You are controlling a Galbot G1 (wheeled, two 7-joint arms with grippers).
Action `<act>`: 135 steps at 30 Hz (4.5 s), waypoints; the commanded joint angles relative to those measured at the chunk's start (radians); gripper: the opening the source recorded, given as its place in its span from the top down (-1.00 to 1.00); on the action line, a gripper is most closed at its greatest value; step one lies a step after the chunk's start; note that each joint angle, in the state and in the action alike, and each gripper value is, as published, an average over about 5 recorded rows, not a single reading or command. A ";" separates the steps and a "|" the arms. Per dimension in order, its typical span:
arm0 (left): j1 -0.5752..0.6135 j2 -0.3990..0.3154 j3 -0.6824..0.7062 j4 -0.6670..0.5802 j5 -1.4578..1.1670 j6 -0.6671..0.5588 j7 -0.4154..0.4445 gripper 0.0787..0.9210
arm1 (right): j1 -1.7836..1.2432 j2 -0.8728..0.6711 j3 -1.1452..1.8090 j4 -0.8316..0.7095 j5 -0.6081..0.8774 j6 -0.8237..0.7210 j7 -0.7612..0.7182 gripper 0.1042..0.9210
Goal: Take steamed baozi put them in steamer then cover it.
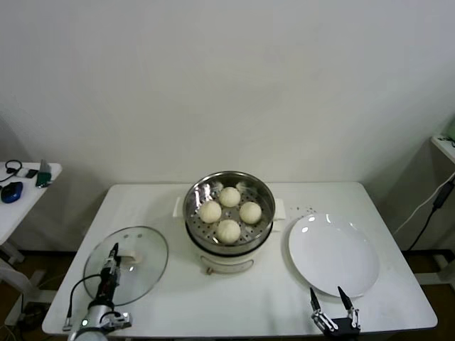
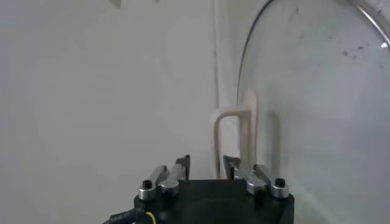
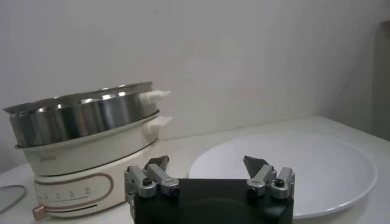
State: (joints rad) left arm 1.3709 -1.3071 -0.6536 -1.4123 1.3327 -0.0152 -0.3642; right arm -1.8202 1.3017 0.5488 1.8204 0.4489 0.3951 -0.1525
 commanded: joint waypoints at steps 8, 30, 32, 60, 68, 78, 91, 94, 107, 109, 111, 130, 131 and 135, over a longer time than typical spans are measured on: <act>0.080 0.046 0.033 -0.256 -0.231 0.105 0.135 0.84 | 0.003 0.012 0.002 0.010 -0.028 0.002 0.004 -0.76; -0.194 0.290 0.450 -0.771 -0.239 0.761 0.504 0.87 | 0.018 0.021 0.025 0.030 -0.084 0.011 0.036 -0.76; -0.251 0.249 0.542 -0.753 -0.173 0.780 0.524 0.87 | 0.020 0.020 0.023 0.031 -0.081 0.014 0.034 -0.76; -0.437 -0.196 0.900 -0.373 0.126 0.780 0.515 0.87 | 0.031 -0.004 0.040 0.021 -0.052 0.032 0.024 -0.76; -0.445 -0.164 0.869 -0.314 0.122 0.765 0.491 0.87 | 0.030 -0.005 0.038 0.016 -0.046 0.047 0.021 -0.76; -0.447 -0.107 0.832 -0.306 0.121 0.757 0.498 0.87 | 0.030 -0.005 0.036 0.011 -0.047 0.055 0.016 -0.76; -0.435 -0.114 0.818 -0.305 0.133 0.749 0.499 0.87 | 0.029 -0.001 0.035 0.013 -0.048 0.063 0.007 -0.76; -0.432 -0.117 0.818 -0.299 0.141 0.743 0.497 0.87 | 0.030 0.000 0.035 0.011 -0.048 0.065 0.007 -0.76; -0.428 -0.106 0.817 -0.286 0.152 0.724 0.509 0.87 | 0.036 0.007 0.034 0.009 -0.050 0.073 0.009 -0.76; -0.427 -0.098 0.819 -0.291 0.141 0.721 0.507 0.87 | 0.038 0.007 0.034 0.010 -0.049 0.069 0.011 -0.76; -0.425 -0.087 0.823 -0.303 0.122 0.723 0.505 0.87 | 0.040 0.006 0.034 0.013 -0.048 0.060 0.014 -0.76; -0.384 0.094 0.818 -0.674 -0.516 0.776 0.408 -0.20 | 0.046 -0.018 0.047 0.076 -0.029 -0.096 0.107 -0.76; -0.357 0.102 0.797 -0.687 -0.559 0.761 0.395 -0.28 | 0.049 -0.019 0.048 0.078 -0.033 -0.101 0.112 -0.76; -0.219 0.121 0.693 -0.726 -0.709 0.675 0.359 -0.54 | 0.066 -0.016 0.058 0.079 -0.043 -0.110 0.127 -0.76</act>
State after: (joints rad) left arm 0.9669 -1.2644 0.1751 -1.9604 1.0774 0.7367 0.0880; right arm -1.7702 1.2881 0.5970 1.8843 0.4184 0.3445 -0.0676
